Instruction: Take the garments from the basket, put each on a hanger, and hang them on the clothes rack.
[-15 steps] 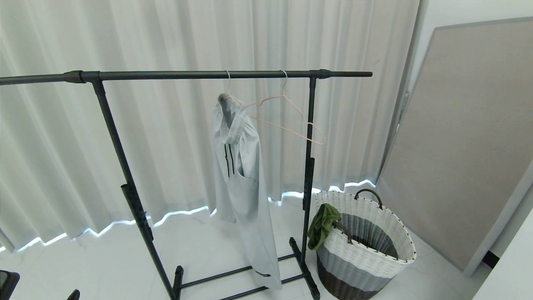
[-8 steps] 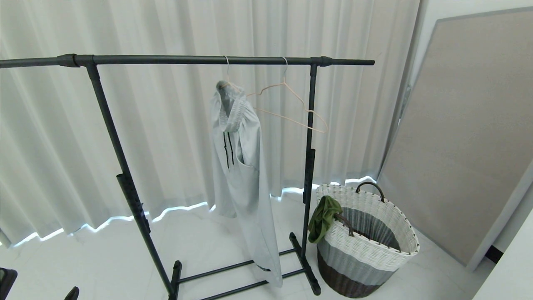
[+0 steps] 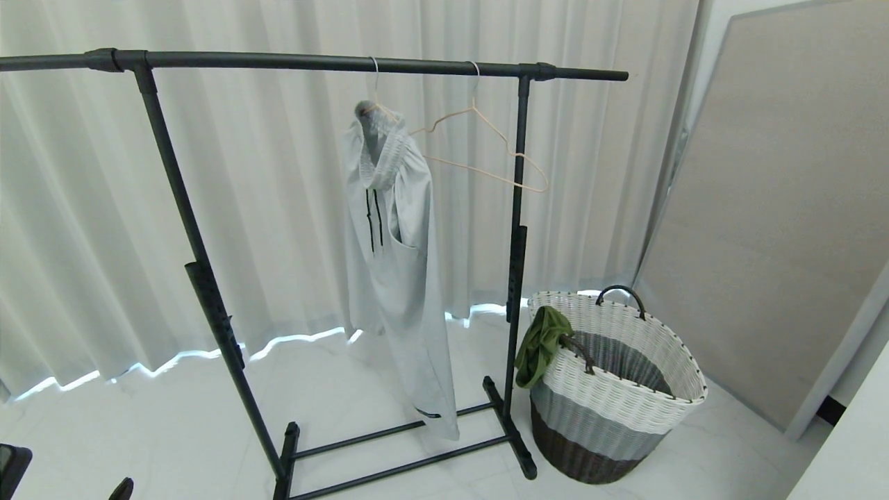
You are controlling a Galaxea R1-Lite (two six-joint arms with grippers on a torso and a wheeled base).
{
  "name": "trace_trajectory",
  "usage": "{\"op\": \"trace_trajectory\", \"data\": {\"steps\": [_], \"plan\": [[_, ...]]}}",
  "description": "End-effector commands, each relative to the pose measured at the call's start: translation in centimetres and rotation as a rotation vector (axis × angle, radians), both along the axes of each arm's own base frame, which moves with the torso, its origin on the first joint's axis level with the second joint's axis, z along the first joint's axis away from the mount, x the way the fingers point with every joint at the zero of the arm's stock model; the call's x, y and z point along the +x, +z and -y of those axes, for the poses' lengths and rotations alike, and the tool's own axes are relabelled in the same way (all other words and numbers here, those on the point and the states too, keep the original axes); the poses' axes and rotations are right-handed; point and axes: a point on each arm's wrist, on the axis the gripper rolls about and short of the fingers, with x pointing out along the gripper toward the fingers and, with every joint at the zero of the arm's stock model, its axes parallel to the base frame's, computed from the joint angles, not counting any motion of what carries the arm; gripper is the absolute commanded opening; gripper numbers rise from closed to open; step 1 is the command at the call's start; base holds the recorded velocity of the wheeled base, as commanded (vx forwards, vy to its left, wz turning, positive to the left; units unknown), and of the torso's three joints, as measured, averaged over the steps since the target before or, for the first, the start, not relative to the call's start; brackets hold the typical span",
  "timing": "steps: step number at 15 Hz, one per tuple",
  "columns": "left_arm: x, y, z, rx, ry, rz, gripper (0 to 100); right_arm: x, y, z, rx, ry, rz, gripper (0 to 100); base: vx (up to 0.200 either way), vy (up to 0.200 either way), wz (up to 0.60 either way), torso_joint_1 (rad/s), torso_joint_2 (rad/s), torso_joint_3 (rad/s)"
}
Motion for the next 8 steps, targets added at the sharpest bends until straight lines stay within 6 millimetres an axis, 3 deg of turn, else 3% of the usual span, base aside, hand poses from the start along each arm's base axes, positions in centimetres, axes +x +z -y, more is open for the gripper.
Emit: {"op": "trace_trajectory", "data": {"steps": [1, 8], "plan": [[0.28, -0.04, 0.0, -0.001, -0.001, -0.018, 100, -0.06, -0.02, 0.01, 0.005, 0.0, 0.005, 100, 0.0, 0.0, 0.0, -0.071, 0.14, 0.056], [0.52, -0.62, 0.47, -0.029, -0.121, -0.064, 100, 0.15, 0.28, -0.04, 0.068, -0.044, -0.018, 100, 0.0, 0.0, 0.0, -0.003, 0.01, 0.005]]}}
